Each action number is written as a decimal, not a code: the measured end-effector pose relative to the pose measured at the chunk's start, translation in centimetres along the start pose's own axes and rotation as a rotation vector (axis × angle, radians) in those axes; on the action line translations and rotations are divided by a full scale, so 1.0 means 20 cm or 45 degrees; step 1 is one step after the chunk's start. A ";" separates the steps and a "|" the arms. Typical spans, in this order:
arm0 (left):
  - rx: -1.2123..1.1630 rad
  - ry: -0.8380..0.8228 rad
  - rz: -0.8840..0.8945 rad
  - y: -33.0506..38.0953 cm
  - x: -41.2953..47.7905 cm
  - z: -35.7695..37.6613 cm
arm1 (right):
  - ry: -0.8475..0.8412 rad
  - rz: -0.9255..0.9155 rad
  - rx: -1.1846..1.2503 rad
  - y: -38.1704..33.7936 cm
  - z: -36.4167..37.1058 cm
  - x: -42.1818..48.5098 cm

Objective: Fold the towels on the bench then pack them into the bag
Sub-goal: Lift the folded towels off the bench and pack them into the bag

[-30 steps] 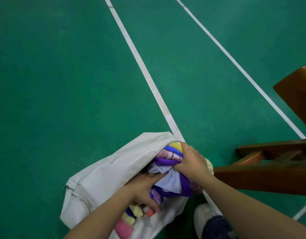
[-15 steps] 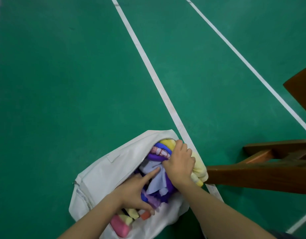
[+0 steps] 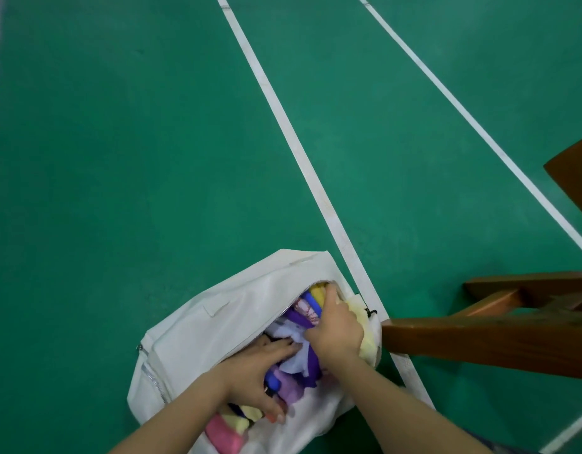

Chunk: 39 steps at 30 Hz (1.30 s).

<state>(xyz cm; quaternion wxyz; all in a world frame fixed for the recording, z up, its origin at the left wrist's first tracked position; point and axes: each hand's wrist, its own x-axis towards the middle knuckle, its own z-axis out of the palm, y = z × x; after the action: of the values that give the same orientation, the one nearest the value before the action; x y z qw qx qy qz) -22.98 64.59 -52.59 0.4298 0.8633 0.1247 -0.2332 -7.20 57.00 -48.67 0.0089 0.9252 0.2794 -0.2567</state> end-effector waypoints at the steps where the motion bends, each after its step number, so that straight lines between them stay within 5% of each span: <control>1: 0.050 -0.004 -0.003 0.00 0.00 0.00 | 0.093 0.022 0.089 0.01 -0.04 0.03; 6: 0.190 0.045 0.092 0.02 -0.04 0.02 | 0.252 0.132 0.267 -0.09 -0.10 0.06; 14: 0.073 0.193 0.124 -0.01 -0.09 -0.01 | -0.179 -0.233 0.587 -0.06 0.02 -0.01; 21: 0.193 0.709 0.380 0.18 -0.02 -0.17 | -0.606 0.158 1.412 0.04 -0.10 0.10; 25: 0.445 0.365 0.234 0.27 0.13 -0.30 | -0.617 0.305 1.402 0.12 -0.17 0.14; 31: 0.688 0.261 0.182 0.28 0.24 -0.33 | -0.330 0.360 1.131 0.18 -0.15 0.17; 39: 0.680 0.328 0.213 0.24 0.22 -0.32 | -0.632 0.398 1.356 0.17 -0.08 0.13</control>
<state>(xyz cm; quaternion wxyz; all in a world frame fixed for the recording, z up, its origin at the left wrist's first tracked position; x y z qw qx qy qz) -15.35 66.94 -48.23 0.1860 0.9755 0.0411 -0.1101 -2.91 55.69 -49.01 -0.3528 0.7449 -0.0371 -0.5651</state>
